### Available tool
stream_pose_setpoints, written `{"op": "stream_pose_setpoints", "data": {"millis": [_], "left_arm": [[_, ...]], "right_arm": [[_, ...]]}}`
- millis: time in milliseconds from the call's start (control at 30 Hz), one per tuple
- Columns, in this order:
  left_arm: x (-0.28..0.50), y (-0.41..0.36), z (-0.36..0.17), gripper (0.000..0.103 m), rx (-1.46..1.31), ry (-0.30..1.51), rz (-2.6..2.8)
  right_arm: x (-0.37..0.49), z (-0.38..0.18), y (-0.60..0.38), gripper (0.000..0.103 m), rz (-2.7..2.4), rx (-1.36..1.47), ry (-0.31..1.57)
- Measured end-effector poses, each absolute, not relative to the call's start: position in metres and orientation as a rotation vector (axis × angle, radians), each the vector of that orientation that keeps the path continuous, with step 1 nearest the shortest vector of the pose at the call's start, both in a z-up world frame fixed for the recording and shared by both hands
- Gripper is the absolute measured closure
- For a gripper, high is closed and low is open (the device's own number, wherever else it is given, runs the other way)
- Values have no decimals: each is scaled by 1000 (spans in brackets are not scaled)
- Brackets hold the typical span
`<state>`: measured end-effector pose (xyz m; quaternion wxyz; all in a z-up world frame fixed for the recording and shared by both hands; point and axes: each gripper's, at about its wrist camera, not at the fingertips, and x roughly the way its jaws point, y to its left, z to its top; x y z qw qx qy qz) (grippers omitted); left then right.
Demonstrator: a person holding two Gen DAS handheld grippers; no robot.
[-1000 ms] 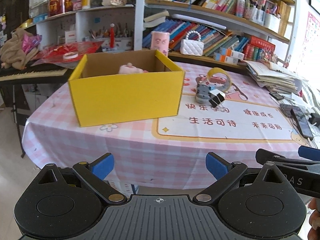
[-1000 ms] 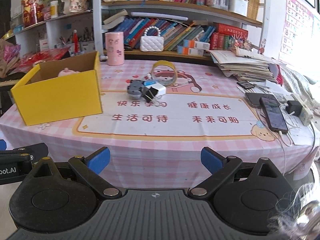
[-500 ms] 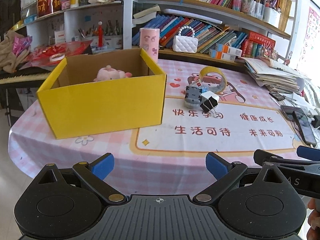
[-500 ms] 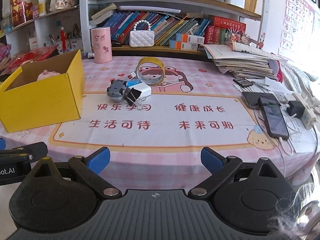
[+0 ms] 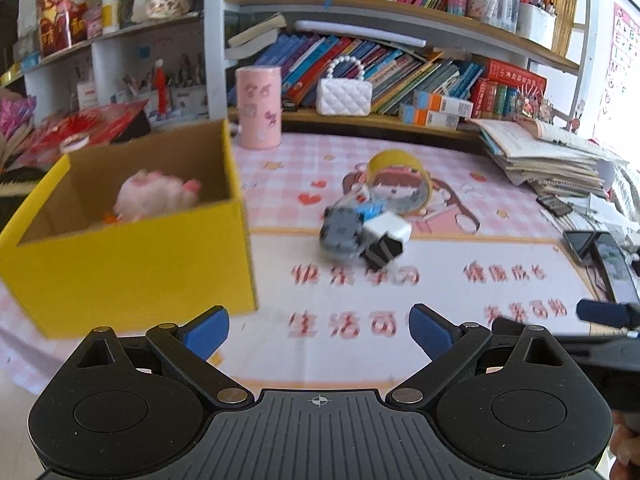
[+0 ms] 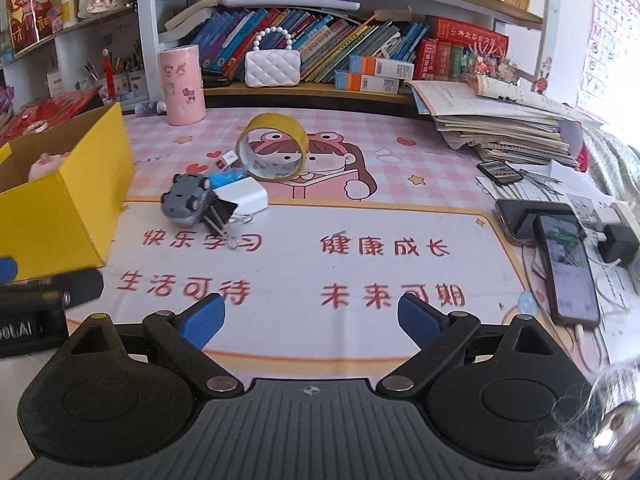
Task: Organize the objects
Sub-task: 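Withdraw both tools from the box toward the toy car and binder clip, then grasp the grey toy car with the left tool while the right tool grasps the black binder clip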
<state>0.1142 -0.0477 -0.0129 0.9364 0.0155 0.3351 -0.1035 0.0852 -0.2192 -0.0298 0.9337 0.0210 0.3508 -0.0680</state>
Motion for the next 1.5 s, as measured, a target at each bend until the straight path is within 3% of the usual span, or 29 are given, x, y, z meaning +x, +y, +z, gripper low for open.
{"op": "stream_pose_setpoints", "data": {"millis": [200, 333, 433, 633, 867, 1000, 1367, 1500], "left_arm": [[148, -72, -1, 17, 26, 660, -208], [175, -85, -1, 32, 6, 673, -189], [193, -94, -5, 40, -5, 695, -189], [232, -110, -26, 47, 32, 755, -158], [266, -114, -53, 50, 57, 841, -141], [277, -115, -63, 62, 66, 879, -151], [249, -94, -22, 62, -10, 778, -180], [236, -82, -15, 62, -36, 783, -176]], "right_arm": [[106, -31, -238, 24, -77, 40, 711], [119, -32, -243, 37, -5, 25, 713], [128, -33, -244, 40, 61, 13, 710], [148, -40, -240, 48, 179, -36, 727], [175, -52, -237, 54, 263, -48, 749], [192, -57, -235, 55, 297, -25, 750], [222, -69, -213, 59, 379, -15, 773], [232, -75, -205, 66, 384, -4, 787]]}}
